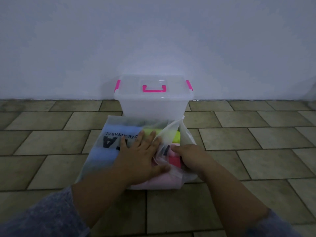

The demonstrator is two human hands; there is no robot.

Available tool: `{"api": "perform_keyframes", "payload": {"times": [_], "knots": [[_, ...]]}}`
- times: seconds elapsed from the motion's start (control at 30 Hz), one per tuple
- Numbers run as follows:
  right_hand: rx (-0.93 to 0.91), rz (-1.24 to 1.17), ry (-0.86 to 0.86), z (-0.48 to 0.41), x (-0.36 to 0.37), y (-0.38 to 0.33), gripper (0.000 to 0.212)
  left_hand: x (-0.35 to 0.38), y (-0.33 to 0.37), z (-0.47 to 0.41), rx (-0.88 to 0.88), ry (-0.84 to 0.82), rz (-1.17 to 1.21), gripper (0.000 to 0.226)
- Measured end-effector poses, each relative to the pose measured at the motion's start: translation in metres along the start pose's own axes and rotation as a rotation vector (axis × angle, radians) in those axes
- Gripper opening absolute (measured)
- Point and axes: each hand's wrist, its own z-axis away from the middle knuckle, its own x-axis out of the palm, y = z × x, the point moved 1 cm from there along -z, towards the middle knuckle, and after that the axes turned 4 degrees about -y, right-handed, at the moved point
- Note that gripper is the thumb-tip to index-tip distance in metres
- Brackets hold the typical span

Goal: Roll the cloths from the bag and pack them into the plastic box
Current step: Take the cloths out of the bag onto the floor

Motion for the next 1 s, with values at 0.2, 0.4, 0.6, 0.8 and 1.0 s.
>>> {"api": "perform_keyframes", "payload": {"times": [0.2, 0.4, 0.6, 0.8, 1.0], "knots": [[-0.028, -0.26, 0.037, -0.01, 0.017, -0.008, 0.02, 0.006, -0.003, 0.01, -0.113, 0.076, 0.048, 0.101], [-0.026, -0.415, 0.058, -0.019, 0.024, -0.018, 0.022, 0.009, -0.011, 0.014, -0.164, 0.092, 0.092, 0.102], [-0.087, -0.293, 0.114, -0.017, 0.018, -0.021, 0.025, 0.008, -0.028, 0.015, -0.137, 0.091, 0.091, 0.104], [-0.147, -0.754, 0.198, -0.006, -0.048, 0.012, 0.028, 0.005, -0.055, 0.012, -0.15, 0.051, 0.069, 0.105], [-0.041, -0.767, 0.599, -0.028, -0.062, 0.026, 0.039, 0.004, -0.068, 0.008, -0.194, 0.03, 0.088, 0.108]]}}
